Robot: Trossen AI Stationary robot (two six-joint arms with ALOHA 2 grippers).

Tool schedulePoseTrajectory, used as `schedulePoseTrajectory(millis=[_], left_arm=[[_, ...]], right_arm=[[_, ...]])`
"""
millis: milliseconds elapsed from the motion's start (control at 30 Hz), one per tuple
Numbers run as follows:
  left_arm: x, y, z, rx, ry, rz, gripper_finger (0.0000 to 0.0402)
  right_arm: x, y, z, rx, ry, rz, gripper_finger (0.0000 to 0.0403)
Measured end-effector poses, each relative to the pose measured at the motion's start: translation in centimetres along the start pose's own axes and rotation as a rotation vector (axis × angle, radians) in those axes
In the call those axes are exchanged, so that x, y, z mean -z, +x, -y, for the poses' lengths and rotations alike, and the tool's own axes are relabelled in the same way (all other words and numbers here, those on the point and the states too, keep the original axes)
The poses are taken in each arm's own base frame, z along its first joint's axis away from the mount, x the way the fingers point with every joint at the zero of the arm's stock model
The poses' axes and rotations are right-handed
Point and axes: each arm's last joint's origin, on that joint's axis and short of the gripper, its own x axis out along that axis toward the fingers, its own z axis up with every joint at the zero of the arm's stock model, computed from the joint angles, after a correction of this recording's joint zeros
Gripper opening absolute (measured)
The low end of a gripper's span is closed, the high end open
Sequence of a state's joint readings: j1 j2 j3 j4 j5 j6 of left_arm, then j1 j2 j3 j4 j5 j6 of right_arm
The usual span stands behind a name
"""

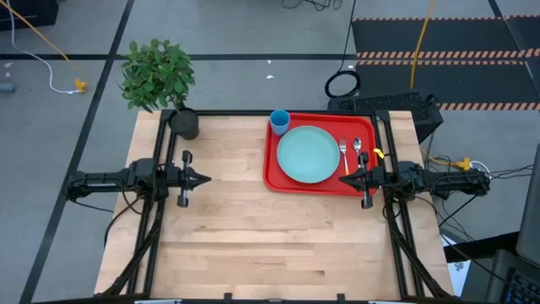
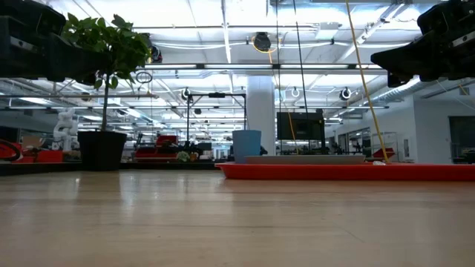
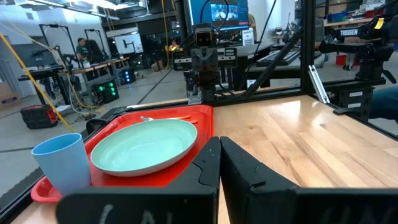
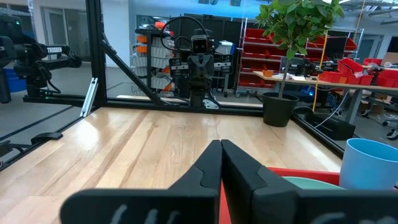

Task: Pick and place plate/cup/fork/spoon on tray
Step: Return to Home Position

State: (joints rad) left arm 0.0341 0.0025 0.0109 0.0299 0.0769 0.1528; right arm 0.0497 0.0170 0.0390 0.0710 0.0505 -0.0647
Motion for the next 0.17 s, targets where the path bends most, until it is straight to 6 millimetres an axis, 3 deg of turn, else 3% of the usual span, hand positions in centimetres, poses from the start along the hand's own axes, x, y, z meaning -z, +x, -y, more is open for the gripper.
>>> schedulePoseTrajectory(millis=[167], left_arm=[[0.0,0.0,0.0,0.0,0.0,0.0,0.0006]], right_arm=[[0.0,0.0,0.0,0.0,0.0,0.0,0.0]])
